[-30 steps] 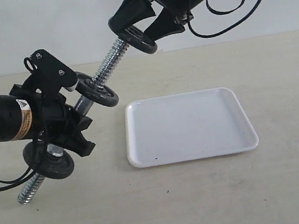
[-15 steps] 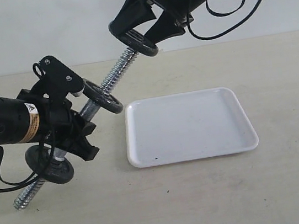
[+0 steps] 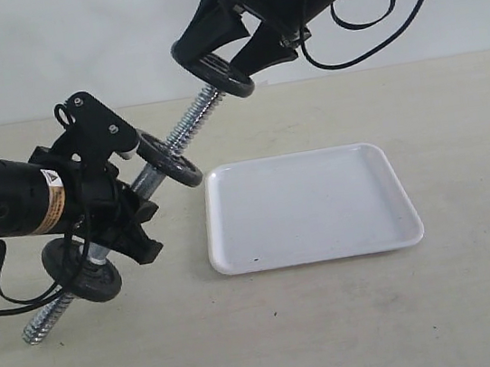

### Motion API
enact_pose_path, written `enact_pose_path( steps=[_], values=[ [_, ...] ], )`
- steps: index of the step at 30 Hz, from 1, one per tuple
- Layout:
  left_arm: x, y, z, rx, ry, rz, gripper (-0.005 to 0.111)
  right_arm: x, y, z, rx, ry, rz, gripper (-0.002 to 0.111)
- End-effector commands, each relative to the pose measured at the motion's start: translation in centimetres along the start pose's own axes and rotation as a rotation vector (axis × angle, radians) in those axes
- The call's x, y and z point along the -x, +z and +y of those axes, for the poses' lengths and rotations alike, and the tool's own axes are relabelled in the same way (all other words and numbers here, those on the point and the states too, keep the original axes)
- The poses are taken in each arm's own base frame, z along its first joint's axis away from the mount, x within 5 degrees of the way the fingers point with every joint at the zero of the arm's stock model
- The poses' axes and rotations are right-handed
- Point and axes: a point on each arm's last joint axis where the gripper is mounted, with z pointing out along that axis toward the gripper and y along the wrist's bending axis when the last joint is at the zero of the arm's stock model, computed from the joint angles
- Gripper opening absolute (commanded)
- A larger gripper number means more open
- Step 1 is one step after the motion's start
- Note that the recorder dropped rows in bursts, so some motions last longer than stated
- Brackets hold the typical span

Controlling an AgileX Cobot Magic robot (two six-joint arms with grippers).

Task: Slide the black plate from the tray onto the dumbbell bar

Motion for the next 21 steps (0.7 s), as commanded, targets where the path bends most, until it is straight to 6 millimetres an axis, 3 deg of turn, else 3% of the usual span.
enact_pose_path(
  steps=[1, 8, 21],
  values=[
    [2.4, -1.6, 1.2, 0.060, -0.018, -0.088, 0.004, 0.8, -0.9, 1.4, 0.026, -0.021, -0.042, 0.000],
    [2.9, -2.7, 1.5, 0.080, -0.021, -0.121, 0.004, 0.8, -0.9, 1.4, 0.024, -0.027, -0.040, 0.000],
    [3.2, -2.8, 1.0, 0.029, -0.017, -0.138, 0.004, 0.8, -0.9, 1.4, 0.024, -0.035, -0.041, 0.000]
  ],
)
